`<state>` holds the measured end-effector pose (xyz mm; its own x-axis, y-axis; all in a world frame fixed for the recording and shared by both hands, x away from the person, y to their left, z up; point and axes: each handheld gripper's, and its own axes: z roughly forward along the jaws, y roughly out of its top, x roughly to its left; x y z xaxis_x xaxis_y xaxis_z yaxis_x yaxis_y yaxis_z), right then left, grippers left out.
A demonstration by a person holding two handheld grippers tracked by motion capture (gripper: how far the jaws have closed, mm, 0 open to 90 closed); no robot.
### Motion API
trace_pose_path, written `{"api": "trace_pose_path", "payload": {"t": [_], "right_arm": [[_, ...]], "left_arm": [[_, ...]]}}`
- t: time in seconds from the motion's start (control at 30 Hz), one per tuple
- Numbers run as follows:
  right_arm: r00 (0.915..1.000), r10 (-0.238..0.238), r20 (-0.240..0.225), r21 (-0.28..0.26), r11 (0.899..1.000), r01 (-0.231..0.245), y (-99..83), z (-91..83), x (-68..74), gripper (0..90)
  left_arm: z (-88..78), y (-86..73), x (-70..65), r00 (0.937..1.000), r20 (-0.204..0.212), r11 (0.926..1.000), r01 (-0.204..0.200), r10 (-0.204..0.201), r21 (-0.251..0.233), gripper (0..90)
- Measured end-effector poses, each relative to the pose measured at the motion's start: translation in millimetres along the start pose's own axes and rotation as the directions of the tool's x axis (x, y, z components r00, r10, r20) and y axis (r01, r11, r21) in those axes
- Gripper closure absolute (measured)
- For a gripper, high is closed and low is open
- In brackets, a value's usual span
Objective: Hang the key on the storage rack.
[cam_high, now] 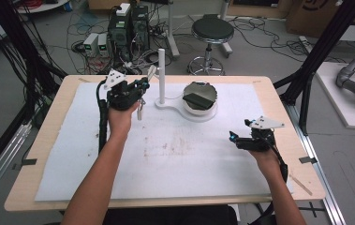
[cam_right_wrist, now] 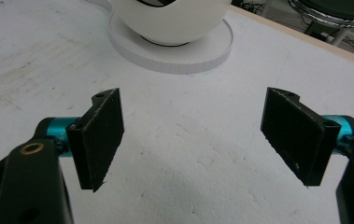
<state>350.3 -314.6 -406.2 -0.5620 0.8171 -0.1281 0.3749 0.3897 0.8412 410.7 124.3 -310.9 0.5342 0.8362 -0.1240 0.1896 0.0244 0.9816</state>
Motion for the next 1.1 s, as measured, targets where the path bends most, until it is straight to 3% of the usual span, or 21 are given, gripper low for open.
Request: {"api": "trace_pose_path", "payload": {"t": [0.1,0.3,0.73,0.77,1.1], "right_arm": [[1.0000,0.000,-0.001,-0.002,1.000,0.000,0.0,-0.3,0.3,21.8],[1.0000,0.006,-0.004,0.001,1.000,-0.006,-1.7,-1.6,-1.8,21.8],[0.9999,0.007,-0.011,0.006,1.000,-0.007,-2.3,-0.5,-2.9,21.8],[0.9999,0.007,-0.009,0.007,1.000,-0.007,-2.3,-0.2,-2.8,21.8],[0.9999,0.006,-0.012,0.008,1.000,-0.006,-3.1,-0.7,-3.8,21.8]], "left_arm": [[9.0,3.2,-2.2,1.0000,-0.003,0.9999,-0.009,0.009,0.009,86.5],[22.5,-2.9,-1.9,0.9986,-0.052,0.9993,-0.008,0.010,0.037,86.4],[39.6,-12.6,-2.8,0.9977,-0.065,0.9969,-0.015,0.020,0.077,86.4],[40.2,-12.7,-3.0,0.9973,-0.072,0.9977,-0.012,0.017,0.066,89.9],[43.2,-3.1,-7.9,0.9971,-0.073,0.9984,-0.019,0.023,0.054,89.8]]}}
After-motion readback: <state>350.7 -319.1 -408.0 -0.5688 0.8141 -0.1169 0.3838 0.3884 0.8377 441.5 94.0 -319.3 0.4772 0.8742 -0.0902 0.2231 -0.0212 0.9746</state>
